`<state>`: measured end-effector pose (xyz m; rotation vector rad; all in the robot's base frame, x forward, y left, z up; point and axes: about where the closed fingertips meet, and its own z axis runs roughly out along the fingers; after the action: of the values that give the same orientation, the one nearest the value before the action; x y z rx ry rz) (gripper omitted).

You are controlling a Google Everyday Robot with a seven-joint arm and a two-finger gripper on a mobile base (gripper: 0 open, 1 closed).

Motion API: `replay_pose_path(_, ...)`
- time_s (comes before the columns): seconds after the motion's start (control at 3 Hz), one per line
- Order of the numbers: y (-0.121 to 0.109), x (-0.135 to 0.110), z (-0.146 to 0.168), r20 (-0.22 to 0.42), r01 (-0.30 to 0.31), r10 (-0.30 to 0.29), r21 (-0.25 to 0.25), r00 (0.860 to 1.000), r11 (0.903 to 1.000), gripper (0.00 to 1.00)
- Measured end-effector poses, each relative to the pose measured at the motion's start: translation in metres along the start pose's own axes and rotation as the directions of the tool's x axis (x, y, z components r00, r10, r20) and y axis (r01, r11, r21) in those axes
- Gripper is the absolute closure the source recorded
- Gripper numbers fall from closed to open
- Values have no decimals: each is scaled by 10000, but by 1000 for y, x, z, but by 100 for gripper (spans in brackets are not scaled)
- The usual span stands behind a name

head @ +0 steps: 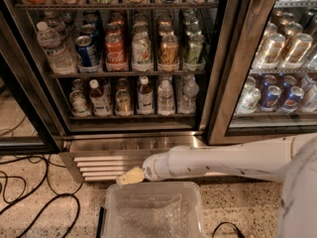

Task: Pick orange can from bottom shelf of fridge

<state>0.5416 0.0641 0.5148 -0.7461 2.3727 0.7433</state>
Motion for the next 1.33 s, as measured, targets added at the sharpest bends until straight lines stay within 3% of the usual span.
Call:
replay_pose_path(0.33,-13,-6,22,329,-450,423,867,9986,9952,0)
replay_pose_path(0.67,-26,-31,42,1022,-570,391,1783,9940,9823,0)
replay_pose_path(1.0,-26,-48,45,1502,-553,258,1957,9883,9791,0)
replay_pose_path(1.33,-26,-48,45,1502,-554,258,1958,9883,9791,0)
